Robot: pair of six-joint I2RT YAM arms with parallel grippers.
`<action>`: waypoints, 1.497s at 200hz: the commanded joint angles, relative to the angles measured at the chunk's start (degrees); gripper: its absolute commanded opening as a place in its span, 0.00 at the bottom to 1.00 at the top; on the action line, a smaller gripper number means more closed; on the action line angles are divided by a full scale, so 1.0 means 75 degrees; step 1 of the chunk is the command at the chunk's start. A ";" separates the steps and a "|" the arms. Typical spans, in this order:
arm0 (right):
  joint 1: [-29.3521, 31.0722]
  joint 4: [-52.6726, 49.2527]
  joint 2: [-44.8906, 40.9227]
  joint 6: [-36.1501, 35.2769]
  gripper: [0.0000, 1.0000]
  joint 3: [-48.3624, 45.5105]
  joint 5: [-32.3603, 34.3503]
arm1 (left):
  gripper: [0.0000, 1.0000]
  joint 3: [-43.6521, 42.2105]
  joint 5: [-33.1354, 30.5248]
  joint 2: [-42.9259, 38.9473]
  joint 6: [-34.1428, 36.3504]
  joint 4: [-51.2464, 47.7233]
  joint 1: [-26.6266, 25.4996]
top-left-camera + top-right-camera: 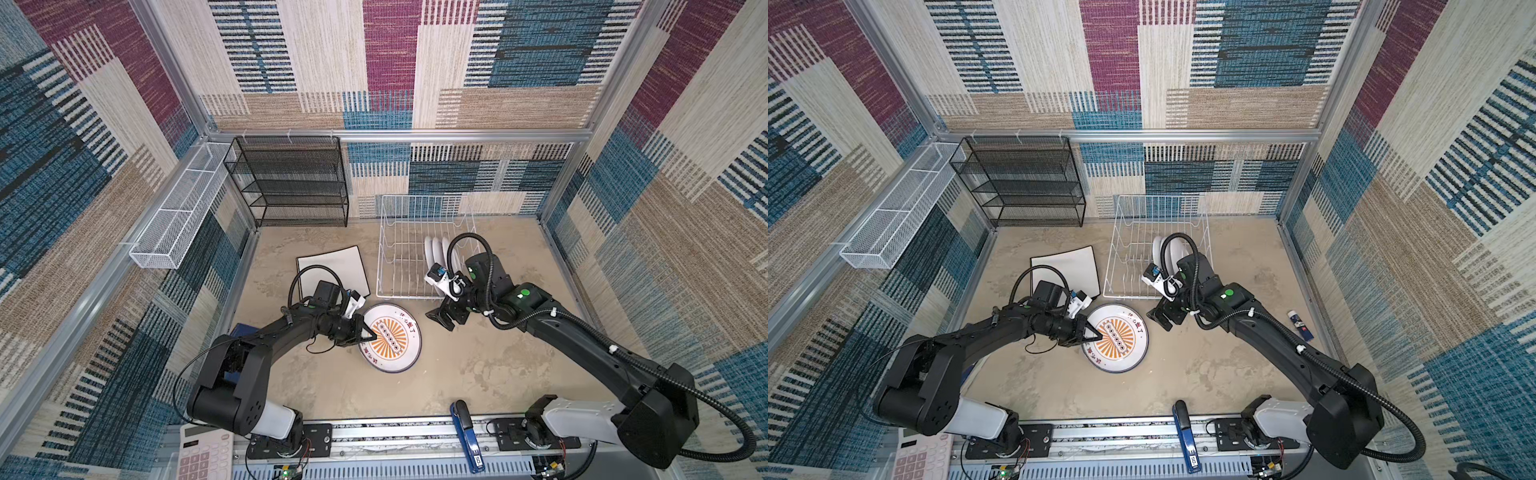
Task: Unload the plates from the dish rack
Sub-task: 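Lower the printed plate flat onto the floor with the left gripper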
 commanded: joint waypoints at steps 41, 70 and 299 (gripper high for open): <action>0.0034 0.0445 -0.0025 -0.0110 0.99 0.0053 0.0257 | 0.10 -0.0031 -0.0144 0.0482 -0.0207 0.0546 0.0010; 0.0031 0.0488 0.0063 -0.0190 0.99 0.0113 0.0303 | 0.14 -0.0146 -0.0316 0.0472 -0.0446 0.0762 0.0004; 0.0031 0.1045 0.0055 -0.0015 0.99 0.0081 0.0534 | 0.65 -0.0550 -0.1821 -0.0325 -0.1328 0.0640 -0.0025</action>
